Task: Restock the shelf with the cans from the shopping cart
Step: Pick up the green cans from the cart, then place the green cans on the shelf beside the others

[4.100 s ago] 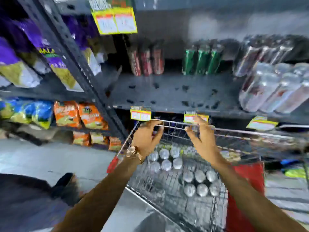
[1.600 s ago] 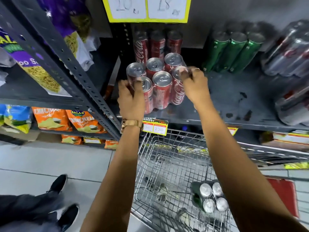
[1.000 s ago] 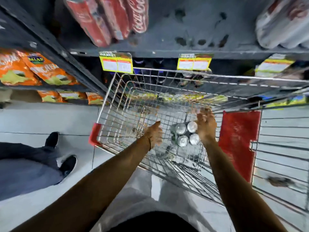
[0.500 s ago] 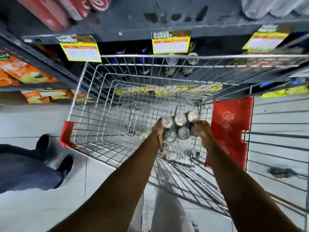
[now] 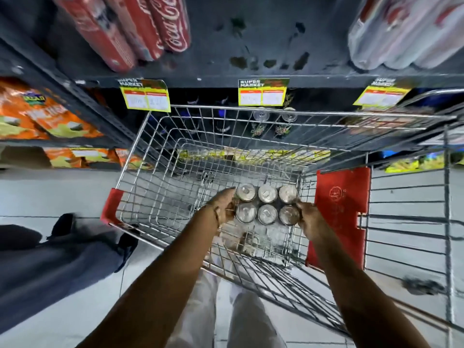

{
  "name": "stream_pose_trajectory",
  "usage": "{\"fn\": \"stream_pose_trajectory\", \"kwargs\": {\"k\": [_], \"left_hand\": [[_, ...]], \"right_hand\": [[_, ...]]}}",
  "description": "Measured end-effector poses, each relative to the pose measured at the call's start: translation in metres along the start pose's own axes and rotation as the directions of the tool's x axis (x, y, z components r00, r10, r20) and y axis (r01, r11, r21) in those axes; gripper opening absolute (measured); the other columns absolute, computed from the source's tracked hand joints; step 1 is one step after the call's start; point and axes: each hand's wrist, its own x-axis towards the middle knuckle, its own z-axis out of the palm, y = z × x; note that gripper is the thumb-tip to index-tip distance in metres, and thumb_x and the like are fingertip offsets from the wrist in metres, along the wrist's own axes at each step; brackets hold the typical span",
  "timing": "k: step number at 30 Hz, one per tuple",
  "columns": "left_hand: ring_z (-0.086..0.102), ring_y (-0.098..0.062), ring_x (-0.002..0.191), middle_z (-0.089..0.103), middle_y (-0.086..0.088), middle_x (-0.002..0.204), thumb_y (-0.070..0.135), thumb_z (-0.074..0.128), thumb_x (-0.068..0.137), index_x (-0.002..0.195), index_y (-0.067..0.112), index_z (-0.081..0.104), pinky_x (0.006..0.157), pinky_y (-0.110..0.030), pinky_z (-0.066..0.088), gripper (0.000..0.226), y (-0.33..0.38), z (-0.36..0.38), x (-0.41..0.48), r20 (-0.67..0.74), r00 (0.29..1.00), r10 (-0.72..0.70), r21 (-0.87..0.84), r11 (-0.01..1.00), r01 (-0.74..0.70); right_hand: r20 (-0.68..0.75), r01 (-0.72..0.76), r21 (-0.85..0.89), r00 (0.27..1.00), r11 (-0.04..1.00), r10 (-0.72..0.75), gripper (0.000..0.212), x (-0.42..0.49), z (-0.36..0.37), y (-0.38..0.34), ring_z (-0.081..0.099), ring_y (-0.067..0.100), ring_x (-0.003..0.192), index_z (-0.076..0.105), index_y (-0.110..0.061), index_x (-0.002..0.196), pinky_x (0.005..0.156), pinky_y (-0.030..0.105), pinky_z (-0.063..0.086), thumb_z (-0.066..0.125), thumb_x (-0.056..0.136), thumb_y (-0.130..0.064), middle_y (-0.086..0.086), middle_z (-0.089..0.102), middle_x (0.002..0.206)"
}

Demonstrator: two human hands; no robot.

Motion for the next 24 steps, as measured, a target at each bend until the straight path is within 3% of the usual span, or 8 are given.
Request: {"fn": "stream_pose_trajectory", "kwargs": {"k": [2, 4, 7, 9, 11, 13, 19, 24], "left_hand": [[0.056, -0.015, 0.061, 0.064, 0.000, 0.074, 0.038, 0.047, 0.095, 0.095, 0.009, 0.062, 0.060, -0.020, 0.045, 0.032, 0.007, -0.007, -0.012, -0.038, 0.995, 0.097, 0.067, 0.993, -0.094], [0.052, -0.013, 0.052, 0.057, 0.002, 0.058, 0.034, 0.051, 0.094, 0.074, 0.014, 0.058, 0.049, -0.020, 0.038, 0.028, 0.016, -0.010, -0.028, -0.075, 0.959, 0.274, 0.209, 0.945, -0.254], [0.040, -0.006, 0.041, 0.044, 0.012, 0.044, 0.030, 0.053, 0.094, 0.062, 0.015, 0.048, 0.045, -0.020, 0.029, 0.035, 0.038, -0.016, -0.056, 0.013, 0.850, 0.526, 0.371, 0.787, -0.492], [0.039, -0.010, 0.043, 0.040, 0.008, 0.044, 0.035, 0.054, 0.092, 0.057, 0.019, 0.043, 0.049, -0.021, 0.026, 0.040, 0.059, -0.019, -0.079, 0.023, 0.776, 0.630, 0.455, 0.685, -0.569], [0.042, -0.015, 0.054, 0.044, 0.004, 0.054, 0.044, 0.058, 0.086, 0.063, 0.018, 0.052, 0.054, -0.023, 0.029, 0.036, 0.085, -0.018, -0.100, -0.046, 0.704, 0.708, 0.484, 0.633, -0.604], [0.046, -0.017, 0.059, 0.051, 0.001, 0.060, 0.050, 0.062, 0.079, 0.073, 0.009, 0.060, 0.059, -0.027, 0.033, 0.041, 0.113, -0.016, -0.121, -0.048, 0.631, 0.774, 0.482, 0.572, -0.664], [0.056, -0.011, 0.067, 0.059, 0.005, 0.068, 0.045, 0.073, 0.066, 0.072, 0.015, 0.058, 0.064, -0.028, 0.041, 0.034, 0.211, 0.003, -0.161, -0.053, 0.467, 0.883, 0.369, 0.452, -0.812], [0.049, -0.006, 0.057, 0.056, 0.000, 0.061, 0.037, 0.077, 0.069, 0.043, 0.015, 0.052, 0.064, -0.028, 0.037, 0.042, 0.288, 0.011, -0.162, -0.062, 0.384, 0.921, 0.413, 0.374, -0.830]], "right_hand": [[0.036, 0.093, 0.041, 0.995, 0.995, -0.095, 0.018, -0.027, -0.009, -0.007, 0.054, 0.014, 0.071, 0.067, -0.003, 0.084, 0.068, 0.027, 0.042, 0.051, 0.092, -0.007, 0.003, 0.061, 0.070], [0.080, 0.208, 0.140, 0.972, 0.968, -0.221, 0.011, -0.051, -0.013, -0.026, 0.055, 0.009, 0.067, 0.068, 0.003, 0.089, 0.060, 0.021, 0.037, 0.058, 0.084, 0.003, 0.000, 0.062, 0.067], [-0.097, 0.226, 0.333, 0.974, 0.915, -0.206, 0.019, -0.080, -0.021, -0.064, 0.054, 0.016, 0.068, 0.063, 0.010, 0.086, 0.063, 0.026, 0.040, 0.055, 0.087, -0.008, 0.007, 0.063, 0.068], [-0.150, 0.284, 0.360, 0.958, 0.889, -0.246, 0.020, -0.105, -0.030, -0.097, 0.059, 0.012, 0.071, 0.070, -0.004, 0.075, 0.067, 0.027, 0.045, 0.056, 0.086, -0.012, 0.000, 0.069, 0.068], [-0.229, 0.361, 0.368, 0.929, 0.857, -0.293, 0.032, -0.126, -0.043, -0.128, 0.063, -0.003, 0.057, 0.074, -0.031, 0.064, 0.059, 0.015, 0.051, 0.058, 0.085, -0.014, -0.016, 0.070, 0.056], [-0.244, 0.417, 0.406, 0.907, 0.813, -0.344, 0.037, -0.141, -0.053, -0.163, 0.057, -0.005, 0.044, 0.071, -0.040, 0.057, 0.052, 0.018, 0.048, 0.059, 0.085, -0.019, -0.017, 0.066, 0.049], [-0.361, 0.558, 0.490, 0.829, 0.669, -0.427, 0.024, -0.146, -0.071, -0.262, 0.051, 0.002, 0.045, 0.051, -0.019, 0.063, 0.054, 0.019, 0.043, 0.064, 0.084, -0.015, -0.011, 0.058, 0.043], [-0.347, 0.523, 0.557, 0.852, 0.645, -0.391, 0.011, -0.121, -0.071, -0.329, 0.054, 0.016, 0.071, 0.052, -0.010, 0.081, 0.061, 0.029, 0.045, 0.062, 0.084, -0.013, 0.004, 0.057, 0.077]]}}
